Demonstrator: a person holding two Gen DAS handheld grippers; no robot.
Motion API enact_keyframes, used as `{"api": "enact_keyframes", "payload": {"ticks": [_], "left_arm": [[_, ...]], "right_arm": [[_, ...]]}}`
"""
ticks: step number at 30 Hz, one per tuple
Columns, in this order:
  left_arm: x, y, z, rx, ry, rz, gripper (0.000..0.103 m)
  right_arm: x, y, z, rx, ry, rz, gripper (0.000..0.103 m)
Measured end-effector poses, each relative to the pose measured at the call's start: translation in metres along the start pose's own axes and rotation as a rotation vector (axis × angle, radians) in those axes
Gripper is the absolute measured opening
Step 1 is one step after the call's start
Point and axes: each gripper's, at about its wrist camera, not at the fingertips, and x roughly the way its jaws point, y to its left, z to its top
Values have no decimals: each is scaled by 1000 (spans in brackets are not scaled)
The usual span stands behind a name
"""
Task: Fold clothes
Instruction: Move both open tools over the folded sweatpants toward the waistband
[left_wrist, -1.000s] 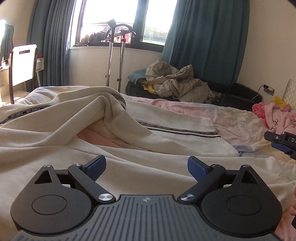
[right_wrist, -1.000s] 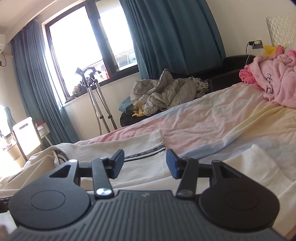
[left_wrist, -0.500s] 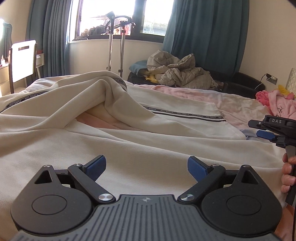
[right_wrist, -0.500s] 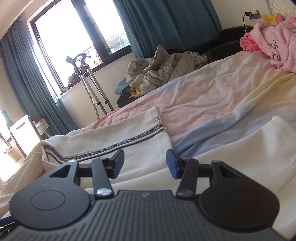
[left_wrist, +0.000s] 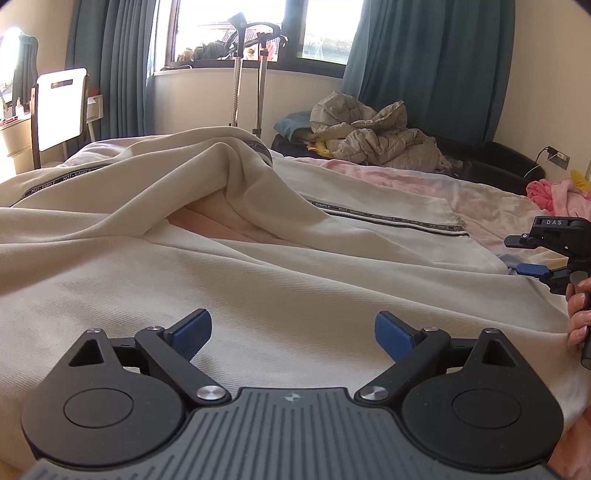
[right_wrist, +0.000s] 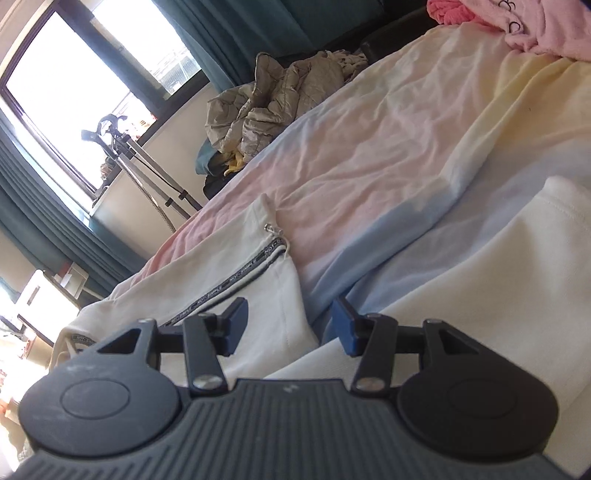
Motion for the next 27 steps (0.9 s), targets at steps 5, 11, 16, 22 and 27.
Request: {"api": "enact_keyframes", "payload": {"ticks": [5, 11, 16, 22, 27], "left_arm": [[11, -4, -2, 17, 20, -2, 96], [29, -15, -7, 109, 31, 28, 96], [39, -18, -8, 152, 40, 31, 96], [42, -17, -11, 148, 48, 15, 96], [42, -16, -11, 137, 51, 8, 96]], "right_arm": [[24, -7, 8, 0, 56, -17, 52], [39, 0, 5, -59, 120, 43, 53], [44, 7, 2, -83, 187, 175, 53], [47, 9, -4, 7, 237, 315, 52], [51, 10, -16, -23, 168, 170, 41]]}}
